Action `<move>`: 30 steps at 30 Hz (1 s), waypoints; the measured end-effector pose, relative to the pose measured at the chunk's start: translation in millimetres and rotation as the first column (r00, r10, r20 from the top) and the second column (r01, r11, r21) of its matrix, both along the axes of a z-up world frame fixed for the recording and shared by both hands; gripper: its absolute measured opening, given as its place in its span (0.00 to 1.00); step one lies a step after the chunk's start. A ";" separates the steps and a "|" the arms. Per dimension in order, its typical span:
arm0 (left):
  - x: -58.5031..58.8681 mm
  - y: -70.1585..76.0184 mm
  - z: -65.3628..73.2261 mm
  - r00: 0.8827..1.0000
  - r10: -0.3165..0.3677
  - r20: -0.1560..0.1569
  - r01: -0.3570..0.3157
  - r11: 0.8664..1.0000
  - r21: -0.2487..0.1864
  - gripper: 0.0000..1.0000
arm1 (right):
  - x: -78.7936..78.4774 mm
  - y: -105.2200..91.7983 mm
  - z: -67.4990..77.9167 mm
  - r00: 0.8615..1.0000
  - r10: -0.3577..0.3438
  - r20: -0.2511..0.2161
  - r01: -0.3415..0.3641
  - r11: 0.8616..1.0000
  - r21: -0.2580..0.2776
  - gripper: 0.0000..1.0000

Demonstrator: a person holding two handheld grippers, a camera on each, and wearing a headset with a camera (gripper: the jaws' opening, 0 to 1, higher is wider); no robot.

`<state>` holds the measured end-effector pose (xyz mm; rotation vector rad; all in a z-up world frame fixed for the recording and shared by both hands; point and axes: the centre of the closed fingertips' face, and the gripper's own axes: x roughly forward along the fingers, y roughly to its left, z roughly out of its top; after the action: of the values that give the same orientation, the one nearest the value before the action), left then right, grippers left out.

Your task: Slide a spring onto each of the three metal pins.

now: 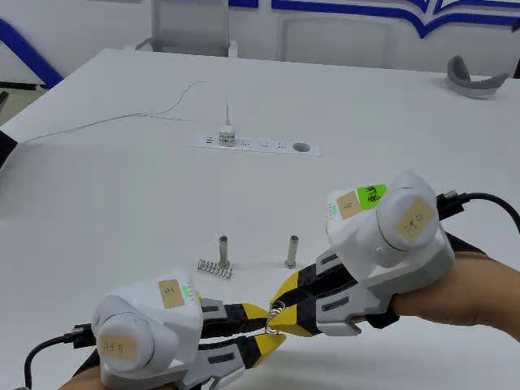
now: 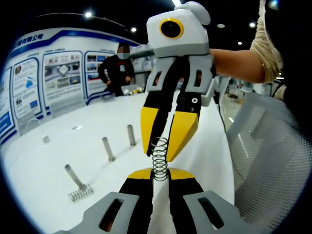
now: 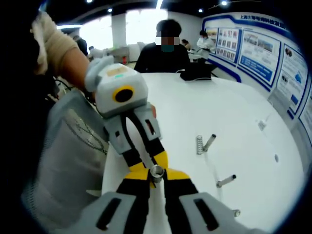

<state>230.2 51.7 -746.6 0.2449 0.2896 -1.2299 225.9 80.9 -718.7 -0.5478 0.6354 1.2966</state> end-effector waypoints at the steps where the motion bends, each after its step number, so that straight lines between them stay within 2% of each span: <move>1: 0.4 0.2 0.0 1.000 0.001 0.000 -0.001 1.000 0.000 0.11 | 0.5 -0.1 0.0 1.000 -0.001 0.000 0.001 1.000 0.000 0.12; 4: 1.9 1.4 0.6 1.000 0.009 0.008 -0.009 1.000 -0.001 0.11 | 2.0 -0.2 0.6 1.000 -0.007 0.002 0.007 1.000 0.002 0.12; 10: 2.1 4.9 -1.8 1.000 0.021 -0.004 -0.021 1.000 0.003 0.13 | 4.7 -1.8 1.3 1.000 -0.018 0.005 0.018 1.000 0.003 0.12; 22: 4.5 21.3 -0.8 0.997 0.069 -0.036 -0.070 0.997 -0.012 0.28 | 16.5 -10.1 7.4 0.998 -0.060 0.025 0.060 0.998 0.010 0.12; 30: 8.6 33.2 1.0 0.994 0.105 -0.040 -0.106 0.994 -0.023 0.36 | 26.6 -15.6 12.6 0.995 -0.091 0.041 0.091 0.996 0.016 0.12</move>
<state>238.8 84.9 -745.6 0.1817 0.3169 -1.1342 252.6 65.3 -706.2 -0.5272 0.6098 1.2006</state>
